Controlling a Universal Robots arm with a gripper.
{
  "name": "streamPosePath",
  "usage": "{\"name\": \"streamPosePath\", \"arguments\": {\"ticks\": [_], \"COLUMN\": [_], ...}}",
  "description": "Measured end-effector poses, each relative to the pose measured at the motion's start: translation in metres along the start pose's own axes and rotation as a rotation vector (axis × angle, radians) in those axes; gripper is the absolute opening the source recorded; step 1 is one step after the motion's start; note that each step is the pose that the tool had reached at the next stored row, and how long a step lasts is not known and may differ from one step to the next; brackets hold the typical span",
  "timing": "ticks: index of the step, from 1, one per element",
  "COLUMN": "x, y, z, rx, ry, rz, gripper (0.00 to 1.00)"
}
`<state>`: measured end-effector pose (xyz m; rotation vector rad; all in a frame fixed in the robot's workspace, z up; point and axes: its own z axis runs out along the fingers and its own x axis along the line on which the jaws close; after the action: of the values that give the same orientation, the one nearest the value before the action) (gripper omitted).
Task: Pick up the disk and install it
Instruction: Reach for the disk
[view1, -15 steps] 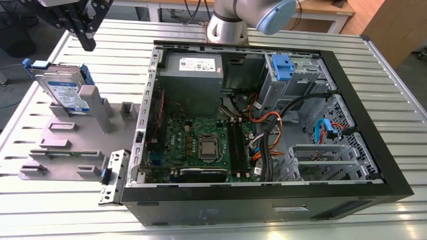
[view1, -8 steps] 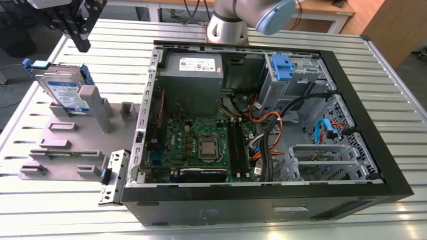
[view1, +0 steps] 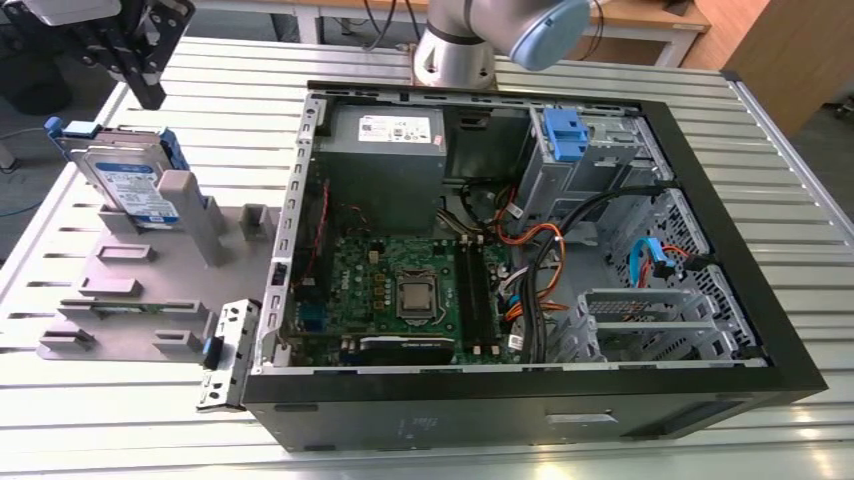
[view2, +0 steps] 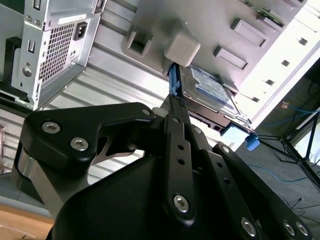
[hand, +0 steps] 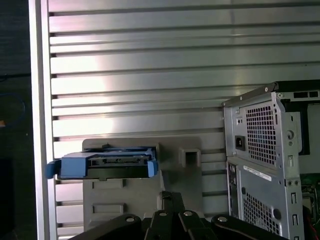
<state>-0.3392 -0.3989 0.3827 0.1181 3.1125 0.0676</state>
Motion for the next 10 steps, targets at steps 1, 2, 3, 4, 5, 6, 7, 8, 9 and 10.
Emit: {"name": "streamPosePath", "arguments": {"ticks": [1, 2, 3, 4, 5, 6, 7, 8, 9, 10], "x": [0.0023, 0.0047, 0.0069, 0.0094, 0.0118, 0.0144, 0.0171, 0.0198, 0.0227, 0.0255], "y": [-0.0002, -0.0004, -0.0006, -0.0007, -0.0007, -0.0007, -0.0007, -0.0005, -0.0003, 0.0001], "z": [0.0007, 0.0015, 0.0023, 0.0033, 0.0041, 0.0050, 0.0059, 0.0067, 0.0076, 0.0086], "rx": [0.0000, 0.0000, 0.0000, 0.0000, 0.0000, -0.0001, -0.0001, 0.0000, 0.0000, -0.0001], "ry": [0.0000, 0.0000, -0.0001, -0.0001, -0.0001, -0.0001, -0.0001, 0.0000, 0.0000, -0.0001], "rz": [0.000, 0.000, 0.000, 0.000, 0.000, 0.000, 0.000, 0.000, 0.000, 0.000], "gripper": [0.11, 0.11, 0.11, 0.11, 0.11, 0.11, 0.11, 0.11, 0.11, 0.11]}}
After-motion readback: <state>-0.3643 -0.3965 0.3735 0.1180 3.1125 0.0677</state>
